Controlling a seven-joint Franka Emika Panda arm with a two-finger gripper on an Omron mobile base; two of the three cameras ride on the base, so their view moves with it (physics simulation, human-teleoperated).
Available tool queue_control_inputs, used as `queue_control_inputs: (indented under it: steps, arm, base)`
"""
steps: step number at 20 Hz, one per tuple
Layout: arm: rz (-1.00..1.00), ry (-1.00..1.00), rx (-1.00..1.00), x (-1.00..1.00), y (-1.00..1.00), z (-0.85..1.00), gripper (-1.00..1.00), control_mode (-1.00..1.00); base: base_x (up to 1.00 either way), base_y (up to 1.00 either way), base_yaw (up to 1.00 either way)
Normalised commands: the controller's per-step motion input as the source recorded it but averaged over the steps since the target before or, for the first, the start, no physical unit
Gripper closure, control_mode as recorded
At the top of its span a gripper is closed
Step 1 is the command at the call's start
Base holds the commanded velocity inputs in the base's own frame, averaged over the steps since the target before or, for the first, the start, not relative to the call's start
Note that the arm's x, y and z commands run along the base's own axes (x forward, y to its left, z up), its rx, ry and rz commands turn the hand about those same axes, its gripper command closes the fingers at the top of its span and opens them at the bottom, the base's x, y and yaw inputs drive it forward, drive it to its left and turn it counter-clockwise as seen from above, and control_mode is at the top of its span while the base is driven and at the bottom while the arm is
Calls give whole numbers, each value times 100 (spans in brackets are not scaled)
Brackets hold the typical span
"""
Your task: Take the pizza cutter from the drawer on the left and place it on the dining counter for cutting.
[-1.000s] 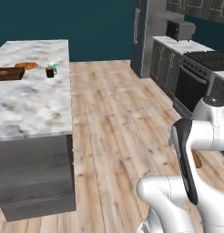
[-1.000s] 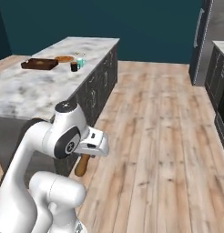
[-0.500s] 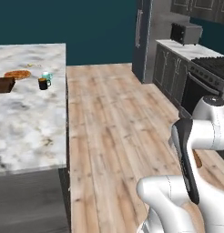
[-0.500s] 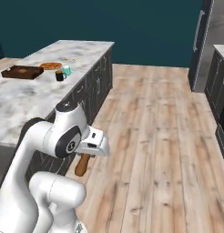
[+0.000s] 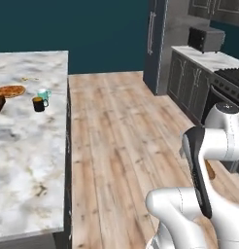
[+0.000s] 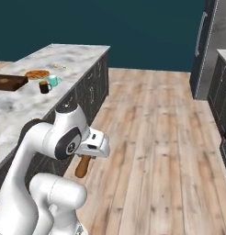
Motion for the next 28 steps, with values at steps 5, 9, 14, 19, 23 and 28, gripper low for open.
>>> queue_control_inputs:
  steps: [5,9,14,19,23,28]
  arm:
    - [0,0,0,0,0,0,100,100]
    - [0,0,0,0,0,0,100,100]
    - [0,0,0,0,0,0,100,100]
    - [0,0,0,0,0,0,100,100]
    - [0,0,0,0,0,0,100,100]
    - [0,0,0,0,0,0,100,100]
  base:
    - [78,-53,0]
    - [75,-55,2]
    - [66,-36,7]
    - [75,-6,18]
    - [84,-31,28]
    - [78,-53,36]
